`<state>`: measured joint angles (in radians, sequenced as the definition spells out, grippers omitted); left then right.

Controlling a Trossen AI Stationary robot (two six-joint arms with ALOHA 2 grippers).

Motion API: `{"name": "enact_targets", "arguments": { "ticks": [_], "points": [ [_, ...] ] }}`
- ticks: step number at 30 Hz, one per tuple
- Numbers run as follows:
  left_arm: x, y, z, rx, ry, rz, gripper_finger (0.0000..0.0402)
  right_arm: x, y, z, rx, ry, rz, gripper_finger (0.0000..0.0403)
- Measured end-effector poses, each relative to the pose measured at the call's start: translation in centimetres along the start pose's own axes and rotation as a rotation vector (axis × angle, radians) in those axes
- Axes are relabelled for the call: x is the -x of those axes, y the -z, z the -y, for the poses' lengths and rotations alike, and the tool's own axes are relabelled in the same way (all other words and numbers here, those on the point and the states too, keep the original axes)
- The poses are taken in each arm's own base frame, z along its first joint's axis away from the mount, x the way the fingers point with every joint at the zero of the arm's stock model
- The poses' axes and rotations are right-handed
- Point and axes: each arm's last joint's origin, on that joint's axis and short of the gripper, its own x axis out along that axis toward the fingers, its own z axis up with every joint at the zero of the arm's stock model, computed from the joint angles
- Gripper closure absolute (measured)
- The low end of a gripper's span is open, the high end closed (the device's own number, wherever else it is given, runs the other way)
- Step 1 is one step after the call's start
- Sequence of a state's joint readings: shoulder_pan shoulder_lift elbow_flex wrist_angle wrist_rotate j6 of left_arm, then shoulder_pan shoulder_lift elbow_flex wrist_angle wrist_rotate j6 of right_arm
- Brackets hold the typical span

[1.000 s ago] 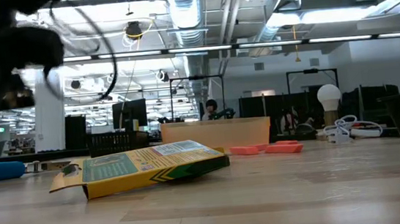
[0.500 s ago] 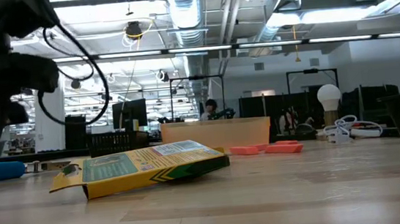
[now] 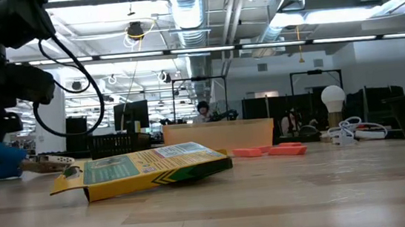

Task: Pick & Place School Supplies
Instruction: Put the blue puncher into the top black bin

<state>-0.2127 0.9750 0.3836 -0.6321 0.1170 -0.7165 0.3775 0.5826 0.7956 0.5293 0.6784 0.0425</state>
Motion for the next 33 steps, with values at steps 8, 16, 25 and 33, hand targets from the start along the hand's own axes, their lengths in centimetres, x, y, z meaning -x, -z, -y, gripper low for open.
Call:
{"name": "enact_targets", "arguments": {
  "ticks": [8,16,25,33],
  "points": [
    [-1.1,-0.3,0.0,0.005,-0.053,-0.022,0.0268,0.0,0.0,0.0,0.001,0.0,0.0,0.0159],
    [-2.8,-0.9,0.3,-0.024,-0.078,-0.083,0.0275,0.0,0.0,0.0,0.0,0.0,0.001,0.0159],
    [-2.9,-0.9,0.3,-0.076,-0.07,-0.064,0.0367,0.0,-0.1,0.0,0.011,-0.001,0.007,0.0159],
    [-2.3,-1.0,0.3,-0.039,-0.028,-0.026,0.0368,0.0,-0.5,0.0,0.021,-0.001,0.042,0.0159]
  ]
}}
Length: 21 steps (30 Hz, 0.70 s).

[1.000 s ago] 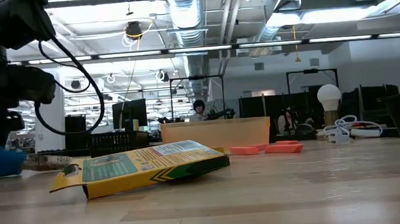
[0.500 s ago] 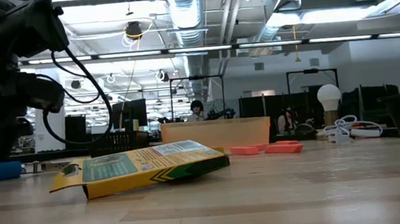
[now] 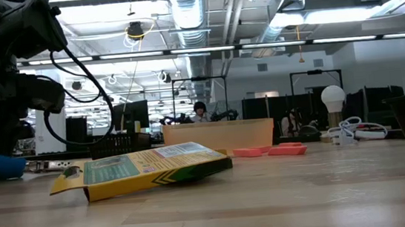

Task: Pick & Place School Supplies
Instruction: Put the blue puncher into the top black bin

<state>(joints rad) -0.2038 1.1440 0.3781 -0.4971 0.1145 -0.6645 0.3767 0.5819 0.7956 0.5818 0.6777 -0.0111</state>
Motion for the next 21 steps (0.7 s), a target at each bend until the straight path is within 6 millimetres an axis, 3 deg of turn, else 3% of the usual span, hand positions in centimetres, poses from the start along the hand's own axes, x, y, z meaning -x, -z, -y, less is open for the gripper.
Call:
{"name": "enact_targets", "arguments": {
  "ticks": [6,10,14,21],
  "points": [
    [3.2,-1.3,0.9,0.166,0.192,0.265,0.0368,0.0,-0.2,0.0,0.022,0.0,0.015,0.0159],
    [6.1,-2.4,1.4,0.268,0.311,0.577,0.0368,0.0,-0.2,0.0,0.038,0.0,0.018,0.0159],
    [7.3,-2.8,0.6,0.367,0.28,0.729,0.0368,0.0,-0.3,0.0,0.036,0.0,0.02,0.0159],
    [7.2,-4.3,-2.0,0.478,0.077,0.845,0.0368,0.0,-0.6,0.0,0.012,0.001,0.05,0.0159]
  ]
}}
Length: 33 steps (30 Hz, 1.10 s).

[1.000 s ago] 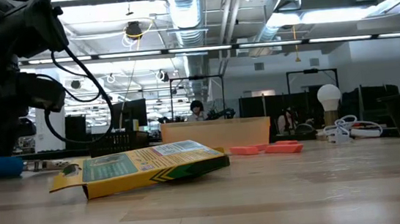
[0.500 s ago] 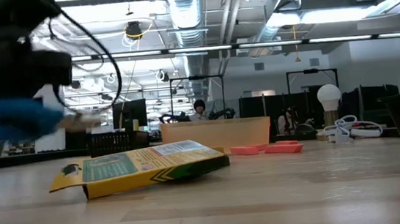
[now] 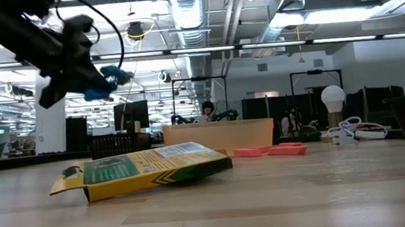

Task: Pick & Place School Supplies
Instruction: Put the blue puncher into the top black bin

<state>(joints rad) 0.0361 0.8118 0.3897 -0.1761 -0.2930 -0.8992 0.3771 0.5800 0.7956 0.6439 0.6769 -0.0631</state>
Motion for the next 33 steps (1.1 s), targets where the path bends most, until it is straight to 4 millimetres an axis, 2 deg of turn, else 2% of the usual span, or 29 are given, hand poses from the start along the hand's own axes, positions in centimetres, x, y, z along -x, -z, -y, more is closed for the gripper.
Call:
{"name": "enact_targets", "arguments": {
  "ticks": [5,10,14,20,30,33],
  "points": [
    [-1.2,-2.0,-2.1,0.026,-0.138,0.078,0.0368,0.0,0.0,0.0,-0.004,0.0,0.004,0.0159],
    [-1.9,-3.9,-3.7,0.026,-0.175,0.121,0.0368,0.0,-0.1,0.0,-0.007,0.0,0.006,0.0159],
    [-2.5,-4.7,-5.2,0.01,-0.237,0.114,0.0368,0.0,-0.1,0.0,-0.007,0.001,0.006,0.0159],
    [-4.0,-4.9,-7.1,-0.024,-0.309,0.028,0.0368,0.0,-0.1,0.0,-0.007,0.0,0.006,0.0159],
    [-6.2,-4.4,-8.6,-0.066,-0.371,-0.052,0.0367,0.0,-0.2,0.0,-0.018,0.001,0.019,0.0159],
    [-6.7,-4.1,-8.8,-0.082,-0.38,-0.073,0.0339,0.0,-0.2,0.0,-0.019,0.001,0.021,0.0159]
  ]
}}
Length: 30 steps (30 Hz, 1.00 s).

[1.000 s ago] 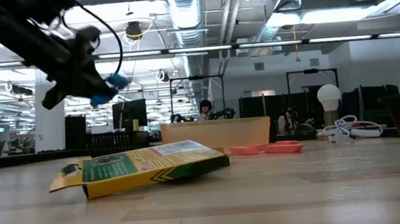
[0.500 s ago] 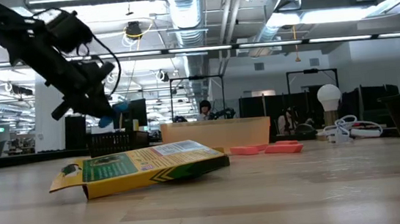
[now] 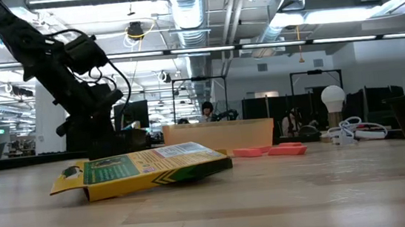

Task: Pick & Place School Supplies
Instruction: Put the blue puncher into the top black bin

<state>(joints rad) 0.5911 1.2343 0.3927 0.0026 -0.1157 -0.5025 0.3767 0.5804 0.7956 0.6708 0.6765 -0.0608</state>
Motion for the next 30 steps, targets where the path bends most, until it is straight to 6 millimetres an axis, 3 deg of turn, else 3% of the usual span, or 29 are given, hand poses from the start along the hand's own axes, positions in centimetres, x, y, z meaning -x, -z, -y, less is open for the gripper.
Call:
{"name": "enact_targets", "arguments": {
  "ticks": [5,9,14,20,24,30],
  "points": [
    [0.2,-0.4,0.2,0.004,0.022,0.041,0.0274,0.0,-0.1,0.0,-0.005,0.0,0.006,0.0159],
    [1.3,-1.2,0.5,0.014,0.064,0.117,0.0246,0.0,-0.2,0.0,-0.01,0.001,0.013,0.0159],
    [3.6,-2.1,0.9,0.026,0.185,0.207,0.0241,0.0,-0.2,0.0,-0.009,0.001,0.015,0.0159],
    [7.5,-2.3,2.3,-0.031,0.546,0.223,0.0262,-0.3,-1.3,-0.2,0.01,-0.02,0.037,0.0159],
    [9.2,-0.5,2.9,-0.037,0.7,0.047,0.0278,-0.6,-2.1,-0.5,0.033,-0.03,0.01,0.0159],
    [10.6,4.2,3.4,-0.116,0.715,-0.343,0.03,-1.0,-2.9,-0.8,0.08,-0.035,-0.051,0.0159]
  ]
}}
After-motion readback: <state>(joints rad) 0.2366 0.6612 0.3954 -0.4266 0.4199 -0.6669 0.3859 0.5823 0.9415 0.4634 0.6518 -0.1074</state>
